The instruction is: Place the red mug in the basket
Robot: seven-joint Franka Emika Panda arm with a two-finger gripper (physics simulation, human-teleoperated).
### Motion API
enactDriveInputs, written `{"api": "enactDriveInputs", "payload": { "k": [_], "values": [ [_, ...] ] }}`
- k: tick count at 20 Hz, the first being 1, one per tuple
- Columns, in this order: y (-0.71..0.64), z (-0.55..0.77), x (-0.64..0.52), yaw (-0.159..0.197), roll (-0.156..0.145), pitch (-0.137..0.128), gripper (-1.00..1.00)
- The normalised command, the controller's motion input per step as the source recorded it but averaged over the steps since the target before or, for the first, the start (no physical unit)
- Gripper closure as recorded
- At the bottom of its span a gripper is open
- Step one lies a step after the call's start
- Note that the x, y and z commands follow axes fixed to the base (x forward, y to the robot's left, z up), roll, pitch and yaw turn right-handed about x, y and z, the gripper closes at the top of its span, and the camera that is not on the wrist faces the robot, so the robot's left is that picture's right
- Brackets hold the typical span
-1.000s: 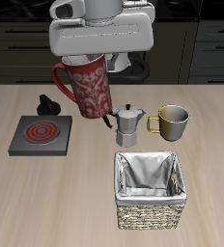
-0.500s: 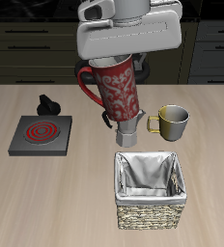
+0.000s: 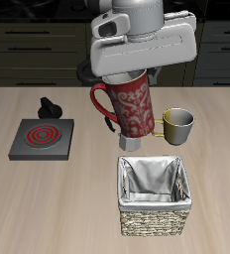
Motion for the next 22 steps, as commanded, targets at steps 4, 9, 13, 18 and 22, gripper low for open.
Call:
{"api": "enactDriveInputs", "payload": {
  "k": [4, 9, 13, 18, 22],
  "values": [
    [0.06, -0.2, 0.14, 0.007, 0.011, 0.025, 1.0],
    [0.1, -0.38, 0.16, 0.016, 0.009, 0.045, 1.0],
    [0.07, -0.36, 0.08, 0.015, 0.006, 0.039, 1.0],
    [-0.02, -0.31, 0.06, 0.0, -0.001, 0.049, 1.0],
    [0.1, -0.31, 0.06, 0.047, 0.037, 0.036, 1.0]
  ]
}}
